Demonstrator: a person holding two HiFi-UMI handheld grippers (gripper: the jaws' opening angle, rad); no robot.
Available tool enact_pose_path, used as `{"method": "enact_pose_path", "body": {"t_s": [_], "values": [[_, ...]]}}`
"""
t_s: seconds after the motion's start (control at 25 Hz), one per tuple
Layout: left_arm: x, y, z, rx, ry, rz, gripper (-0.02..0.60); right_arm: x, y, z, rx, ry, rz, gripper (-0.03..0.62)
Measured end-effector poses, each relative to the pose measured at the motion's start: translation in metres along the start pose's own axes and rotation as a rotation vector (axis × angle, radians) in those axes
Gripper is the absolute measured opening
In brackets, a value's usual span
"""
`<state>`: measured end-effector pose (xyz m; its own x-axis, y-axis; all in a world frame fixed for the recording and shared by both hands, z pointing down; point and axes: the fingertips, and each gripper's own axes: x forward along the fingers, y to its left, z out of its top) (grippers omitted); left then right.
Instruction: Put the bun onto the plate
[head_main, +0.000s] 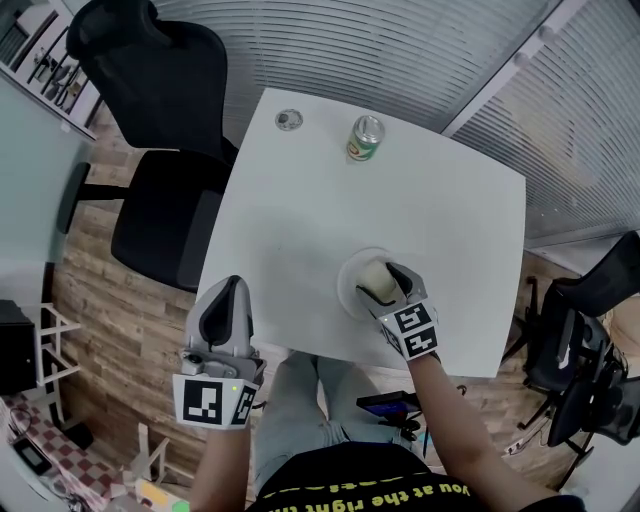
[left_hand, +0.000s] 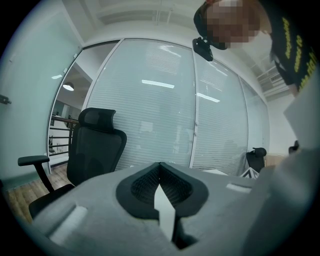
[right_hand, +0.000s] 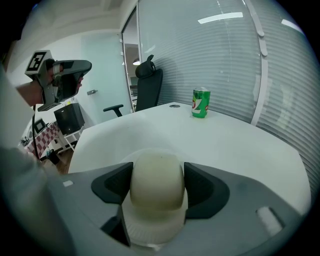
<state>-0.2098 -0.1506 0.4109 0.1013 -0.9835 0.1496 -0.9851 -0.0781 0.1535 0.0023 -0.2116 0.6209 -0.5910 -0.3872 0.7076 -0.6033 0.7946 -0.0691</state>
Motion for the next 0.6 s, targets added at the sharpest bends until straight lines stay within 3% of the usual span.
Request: {"method": "enact_pose_path", "body": {"t_s": [0.6], "values": [[0.0015,-0.004,-0.0003,0.002,0.004,0.001,0.0,0.0048,0.0035,-0.0093,-0.009,0.033,0.02,0.328]]}}
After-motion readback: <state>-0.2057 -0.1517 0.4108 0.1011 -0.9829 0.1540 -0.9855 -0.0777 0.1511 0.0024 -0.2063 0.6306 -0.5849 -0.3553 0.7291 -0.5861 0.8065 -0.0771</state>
